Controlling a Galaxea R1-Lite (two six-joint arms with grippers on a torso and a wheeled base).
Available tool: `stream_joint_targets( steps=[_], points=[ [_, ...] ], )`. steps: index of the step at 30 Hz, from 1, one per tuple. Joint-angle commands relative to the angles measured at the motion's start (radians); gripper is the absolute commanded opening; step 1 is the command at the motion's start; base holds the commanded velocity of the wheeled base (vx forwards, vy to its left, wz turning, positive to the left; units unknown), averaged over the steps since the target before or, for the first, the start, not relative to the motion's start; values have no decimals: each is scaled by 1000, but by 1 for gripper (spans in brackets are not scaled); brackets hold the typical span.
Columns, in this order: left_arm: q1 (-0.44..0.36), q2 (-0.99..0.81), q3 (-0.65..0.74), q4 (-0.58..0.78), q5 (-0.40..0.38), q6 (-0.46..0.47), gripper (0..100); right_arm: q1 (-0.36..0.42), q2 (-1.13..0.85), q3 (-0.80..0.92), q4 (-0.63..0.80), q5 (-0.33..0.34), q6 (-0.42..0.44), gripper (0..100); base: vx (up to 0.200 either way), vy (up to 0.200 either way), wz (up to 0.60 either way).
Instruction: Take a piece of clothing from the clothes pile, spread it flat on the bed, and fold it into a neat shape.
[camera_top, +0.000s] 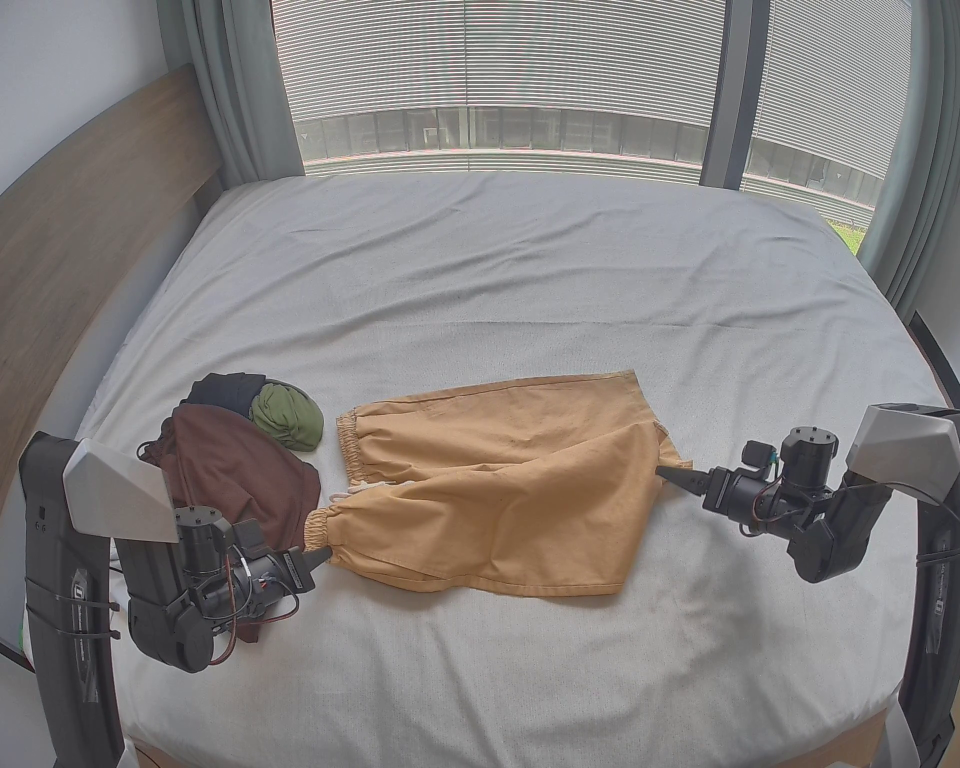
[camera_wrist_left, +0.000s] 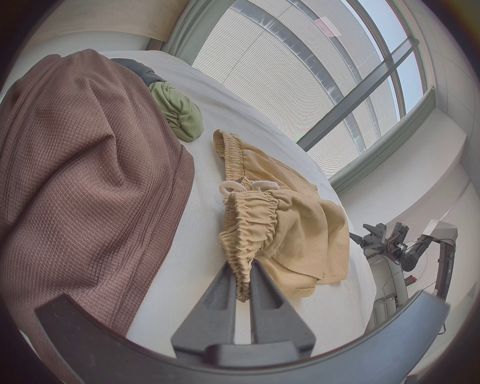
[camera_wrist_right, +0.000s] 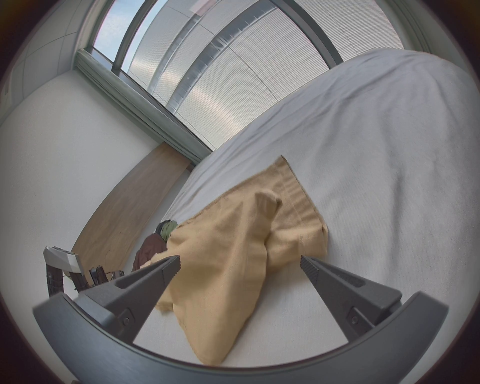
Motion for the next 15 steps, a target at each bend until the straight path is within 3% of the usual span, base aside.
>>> stream_joint_targets(
  steps=[1, 15],
  points=[
    [0, 0, 1, -1, 0, 1, 0, 33, 39, 46, -8, 0, -2, 100, 0, 0, 0],
    [0, -2, 1, -1, -2, 2, 0, 88, 185, -75, -12, 0, -2, 100, 0, 0, 0]
  ],
)
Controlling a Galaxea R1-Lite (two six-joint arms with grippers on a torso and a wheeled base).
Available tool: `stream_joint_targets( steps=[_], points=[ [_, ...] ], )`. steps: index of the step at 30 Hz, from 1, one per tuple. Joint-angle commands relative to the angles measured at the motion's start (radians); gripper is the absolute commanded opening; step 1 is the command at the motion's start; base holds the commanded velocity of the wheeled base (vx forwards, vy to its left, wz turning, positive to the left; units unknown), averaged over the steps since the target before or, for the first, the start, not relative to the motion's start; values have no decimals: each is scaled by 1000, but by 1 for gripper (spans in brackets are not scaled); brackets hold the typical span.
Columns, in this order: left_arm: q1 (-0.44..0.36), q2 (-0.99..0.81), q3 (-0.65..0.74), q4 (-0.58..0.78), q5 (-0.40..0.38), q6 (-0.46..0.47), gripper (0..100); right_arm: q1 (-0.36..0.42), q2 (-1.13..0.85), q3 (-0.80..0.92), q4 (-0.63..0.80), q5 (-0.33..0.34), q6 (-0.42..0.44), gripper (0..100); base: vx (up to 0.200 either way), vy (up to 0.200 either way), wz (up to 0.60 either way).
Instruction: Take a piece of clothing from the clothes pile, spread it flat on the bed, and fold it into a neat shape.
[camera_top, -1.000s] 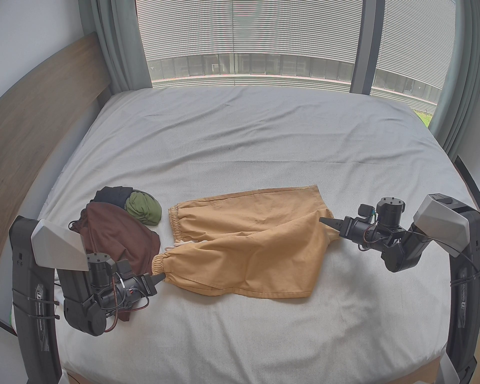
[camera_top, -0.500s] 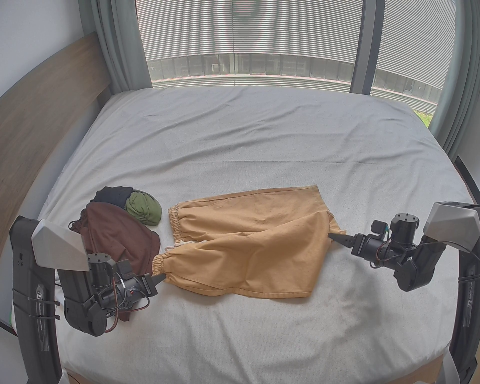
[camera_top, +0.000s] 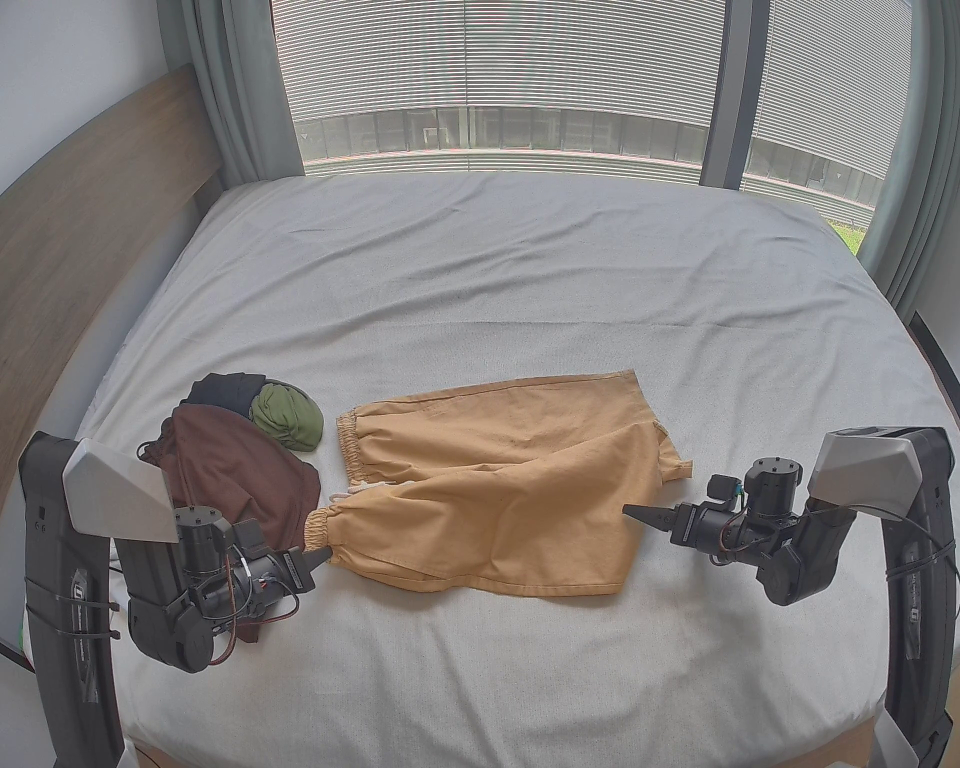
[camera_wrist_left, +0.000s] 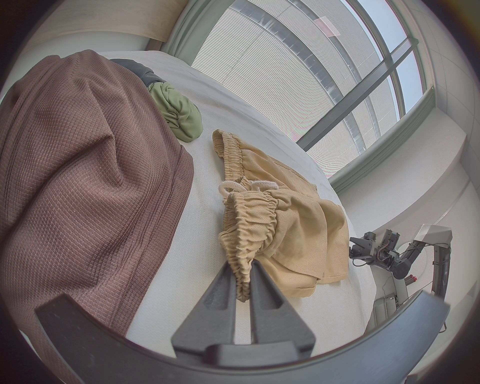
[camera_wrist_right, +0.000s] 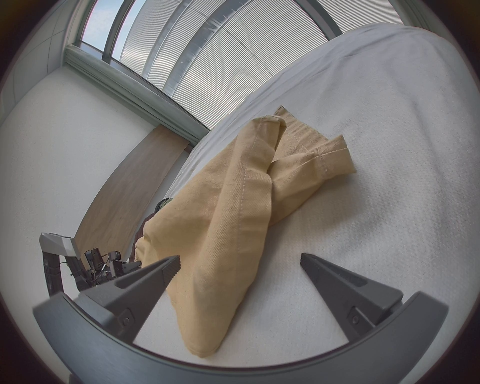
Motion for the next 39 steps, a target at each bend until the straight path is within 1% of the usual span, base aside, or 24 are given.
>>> stream_joint_targets(
  steps=[1, 6, 9, 11, 14, 16, 20, 23, 32, 34, 39],
  points=[
    [0, 0, 0, 0, -1, 0, 0, 26, 60, -62, 3, 1, 1, 100, 0, 0, 0],
    [-3, 1, 1, 0, -1, 1, 0, 66, 102, -142, 0, 5, 12, 100, 0, 0, 0],
    [-5, 1, 1, 0, -1, 1, 0, 86, 116, -152, -8, 13, 15, 100, 0, 0, 0],
    [-3, 1, 0, 0, -3, 1, 0, 100, 119, -145, -49, 33, 37, 100, 0, 0, 0],
    [-3, 3, 0, 0, -3, 1, 0, 104, 114, -103, -161, 70, 104, 100, 0, 0, 0],
    [-5, 3, 0, 0, -3, 1, 0, 106, 93, -36, -257, 108, 187, 100, 0, 0, 0],
    [-11, 1, 0, -2, -3, 1, 0, 93, -7, 64, -244, 154, 184, 100, 0, 0, 0],
    [-12, 1, 0, -2, -3, 1, 0, 81, -59, 137, -246, 211, 182, 100, 0, 0, 0],
    [-14, -2, -3, -2, -3, 0, 0, 46, -216, 297, -246, 305, 185, 100, 0, 0, 0],
    [-12, -2, -3, -2, -3, 0, 0, 41, -228, 317, -246, 315, 185, 100, 0, 0, 0],
    [-14, -4, -3, -2, -3, -2, 0, 43, -236, 328, -246, 315, 184, 100, 0, 0, 0]
  ],
)
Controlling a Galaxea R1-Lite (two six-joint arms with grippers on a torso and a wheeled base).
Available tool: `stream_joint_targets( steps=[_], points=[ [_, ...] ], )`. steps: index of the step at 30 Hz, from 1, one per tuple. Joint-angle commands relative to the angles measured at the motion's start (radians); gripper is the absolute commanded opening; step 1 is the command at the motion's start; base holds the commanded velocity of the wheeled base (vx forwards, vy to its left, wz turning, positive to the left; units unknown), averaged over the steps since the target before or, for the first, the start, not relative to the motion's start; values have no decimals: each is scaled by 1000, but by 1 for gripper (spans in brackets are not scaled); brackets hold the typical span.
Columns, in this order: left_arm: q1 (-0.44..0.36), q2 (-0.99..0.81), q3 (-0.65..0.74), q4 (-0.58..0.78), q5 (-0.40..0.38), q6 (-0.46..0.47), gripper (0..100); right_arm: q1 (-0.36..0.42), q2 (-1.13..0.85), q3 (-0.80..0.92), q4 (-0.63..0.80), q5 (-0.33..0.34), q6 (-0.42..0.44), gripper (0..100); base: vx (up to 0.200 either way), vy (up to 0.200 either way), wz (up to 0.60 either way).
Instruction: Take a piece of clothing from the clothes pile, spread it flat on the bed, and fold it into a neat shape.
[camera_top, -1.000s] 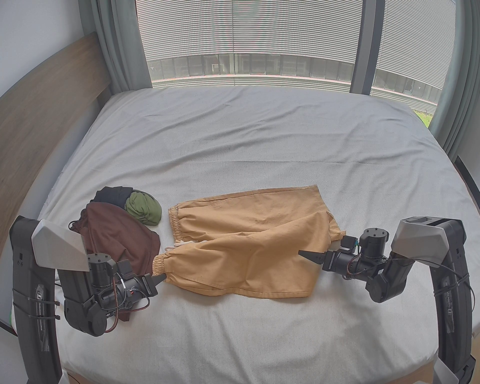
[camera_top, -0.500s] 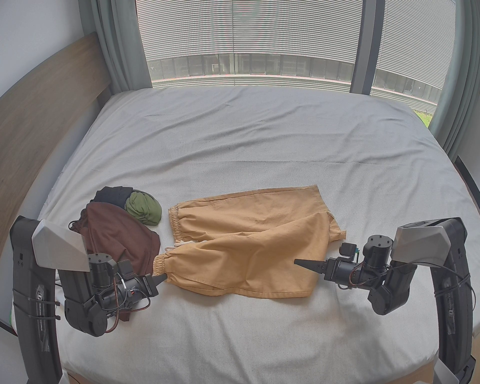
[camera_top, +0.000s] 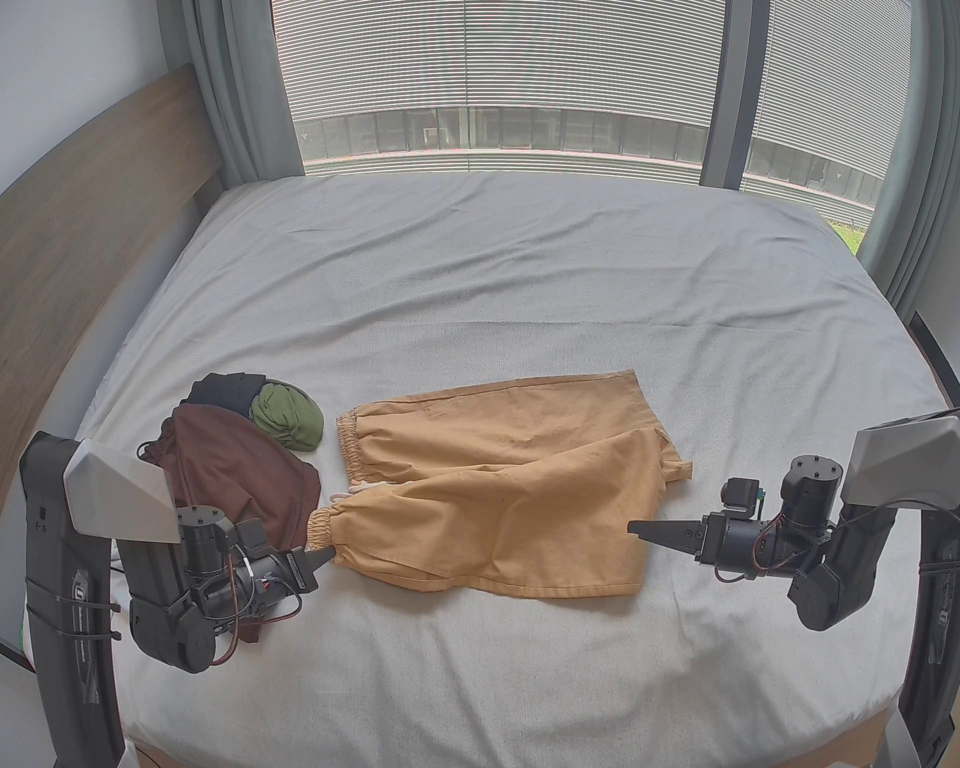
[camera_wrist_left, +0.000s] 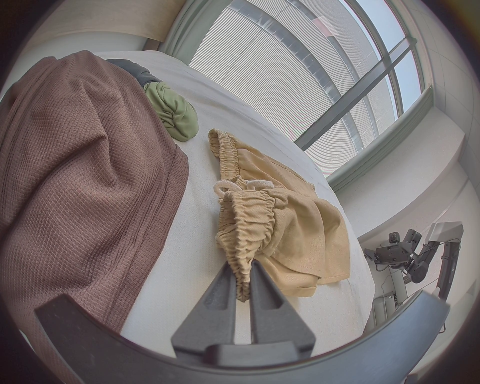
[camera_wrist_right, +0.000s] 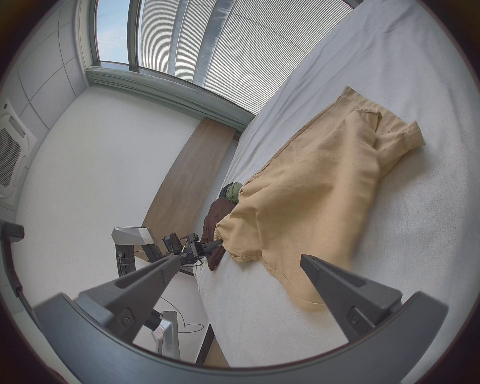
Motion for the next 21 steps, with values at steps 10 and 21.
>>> stream_joint_targets(
  steps=[10, 21],
  points=[
    [0, -3, -1, 0, 0, -1, 0, -48, 49, 28, 3, -46, -135, 100, 0, 0, 0],
    [2, -3, -1, 0, 0, -1, 0, -82, 168, 33, 6, -47, -201, 100, 0, 0, 0]
  ],
)
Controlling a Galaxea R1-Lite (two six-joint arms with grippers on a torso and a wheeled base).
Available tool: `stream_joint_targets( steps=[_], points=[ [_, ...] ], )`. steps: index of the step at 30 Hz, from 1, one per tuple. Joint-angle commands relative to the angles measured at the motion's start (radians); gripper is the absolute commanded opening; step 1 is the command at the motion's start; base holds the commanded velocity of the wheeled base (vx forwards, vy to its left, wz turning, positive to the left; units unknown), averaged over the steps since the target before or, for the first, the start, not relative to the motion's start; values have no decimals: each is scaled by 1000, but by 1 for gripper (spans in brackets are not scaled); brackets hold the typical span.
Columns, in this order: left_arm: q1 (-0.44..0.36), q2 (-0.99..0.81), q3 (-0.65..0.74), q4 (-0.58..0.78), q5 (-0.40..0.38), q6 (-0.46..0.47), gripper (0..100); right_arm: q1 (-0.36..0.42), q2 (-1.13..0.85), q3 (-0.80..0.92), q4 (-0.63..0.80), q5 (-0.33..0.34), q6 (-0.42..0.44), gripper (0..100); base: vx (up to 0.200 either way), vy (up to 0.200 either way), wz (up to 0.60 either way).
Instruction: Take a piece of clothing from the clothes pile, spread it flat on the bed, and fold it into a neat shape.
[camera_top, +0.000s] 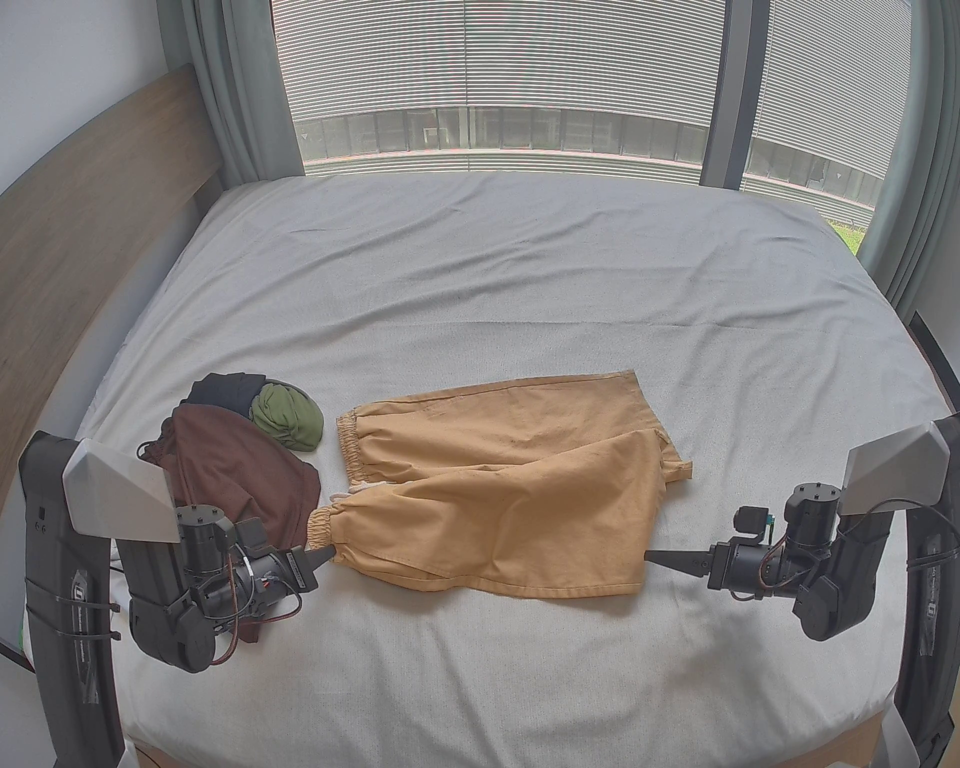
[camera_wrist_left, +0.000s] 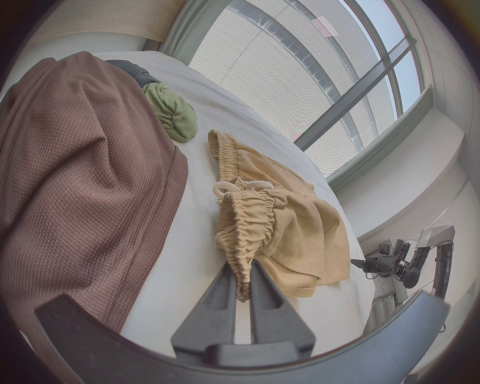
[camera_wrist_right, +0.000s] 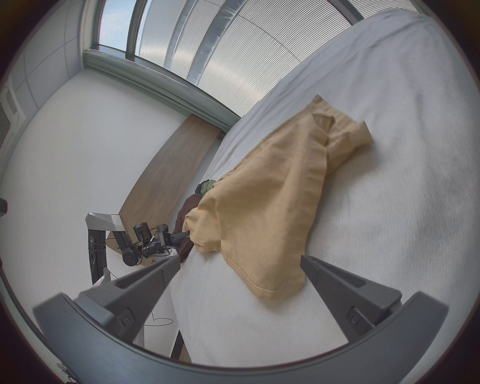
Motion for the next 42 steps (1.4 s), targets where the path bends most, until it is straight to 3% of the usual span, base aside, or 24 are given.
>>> stream_joint_targets(
  steps=[1, 7, 16, 23, 31, 42],
  points=[
    [2, -1, 0, -1, 0, 0, 0, 5, 72, -4, 0, -1, -2, 100, 0, 0, 0],
    [2, -5, 0, -1, 0, 0, 0, 22, 141, -61, 1, -7, -2, 100, 0, 0, 0],
    [2, -8, 0, -1, 0, 0, 0, 39, 203, -131, 4, -67, -2, 100, 0, 0, 0],
    [0, -7, 0, -1, 0, 0, 0, 96, 206, -144, 4, -73, 3, 100, 0, 0, 0],
    [0, -8, 0, -1, 0, 0, 0, 128, 187, -122, -4, -128, 8, 100, 0, 0, 0],
    [-1, -10, -3, -1, 2, 1, 0, 99, 57, -7, -5, -119, 12, 100, 0, 0, 0]
  ],
)
